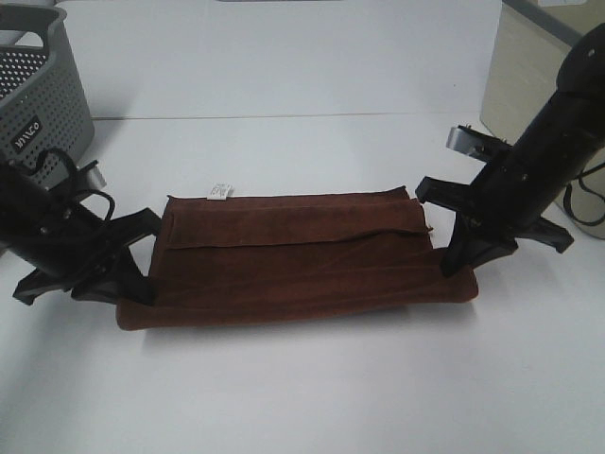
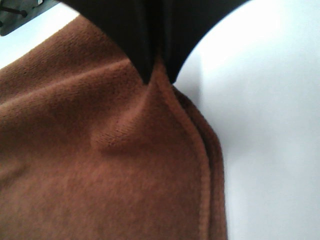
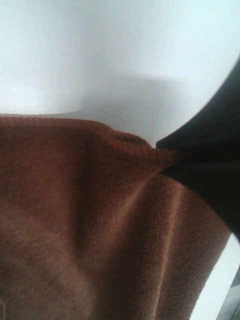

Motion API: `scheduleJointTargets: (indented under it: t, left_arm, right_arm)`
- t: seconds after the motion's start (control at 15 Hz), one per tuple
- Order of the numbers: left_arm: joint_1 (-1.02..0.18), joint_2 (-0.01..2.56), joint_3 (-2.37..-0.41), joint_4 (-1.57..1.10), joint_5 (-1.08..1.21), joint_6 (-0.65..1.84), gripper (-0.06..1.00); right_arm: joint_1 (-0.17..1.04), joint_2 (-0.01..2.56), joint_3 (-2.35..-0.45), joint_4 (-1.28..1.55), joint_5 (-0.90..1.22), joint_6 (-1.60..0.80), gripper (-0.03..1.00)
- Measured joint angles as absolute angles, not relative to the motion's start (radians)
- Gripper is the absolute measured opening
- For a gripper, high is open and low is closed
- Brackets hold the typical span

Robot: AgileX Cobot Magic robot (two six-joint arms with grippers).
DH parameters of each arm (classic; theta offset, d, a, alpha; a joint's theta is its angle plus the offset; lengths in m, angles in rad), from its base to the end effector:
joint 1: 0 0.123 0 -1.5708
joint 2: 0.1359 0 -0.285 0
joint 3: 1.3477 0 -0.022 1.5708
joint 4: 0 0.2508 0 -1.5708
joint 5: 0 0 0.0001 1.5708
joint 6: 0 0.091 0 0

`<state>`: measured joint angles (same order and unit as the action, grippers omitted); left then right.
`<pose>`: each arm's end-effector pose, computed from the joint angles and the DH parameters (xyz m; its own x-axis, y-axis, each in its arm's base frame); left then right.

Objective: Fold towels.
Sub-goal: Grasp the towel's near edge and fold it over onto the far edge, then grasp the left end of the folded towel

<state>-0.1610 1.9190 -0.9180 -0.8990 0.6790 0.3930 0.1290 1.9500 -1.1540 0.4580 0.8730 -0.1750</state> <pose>0.3069 -0.0952 0.1123 -0.9857 -0.1685 0.0031 -0.1456 0.8424 -0.5187 0.3418 0.0755 0.1389 -1.0000 -0.0051 0.0019 -0.0041 0.9400 0.3412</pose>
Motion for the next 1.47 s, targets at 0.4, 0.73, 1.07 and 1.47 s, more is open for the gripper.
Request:
scheduleJointTargets:
  t: [0.4,0.73,1.07,1.47]
  left_arm:
    - [-0.161,1.922,-1.142,-0.847,0.640,0.277,0.01]
    - [-0.161,2.018,-1.221,-0.792,0.503,0.225,0.01]
    - [-0.161,2.084,-1.262,-0.791,0.445,0.226,0.19]
    - [-0.161,2.086,-1.264,-0.748,0.448,0.226,0.72]
  right_arm:
    - [0.129,2.003,-1.380,0.448,0.882,-0.167,0.00]
    - [0.129,2.154,-1.552,0.423,0.852,-0.149,0.00]
    - [0.129,2.210,-1.560,0.423,0.800,-0.149,0.16]
    - [0.129,2.177,-1.561,0.431,0.802,-0.149,0.74]
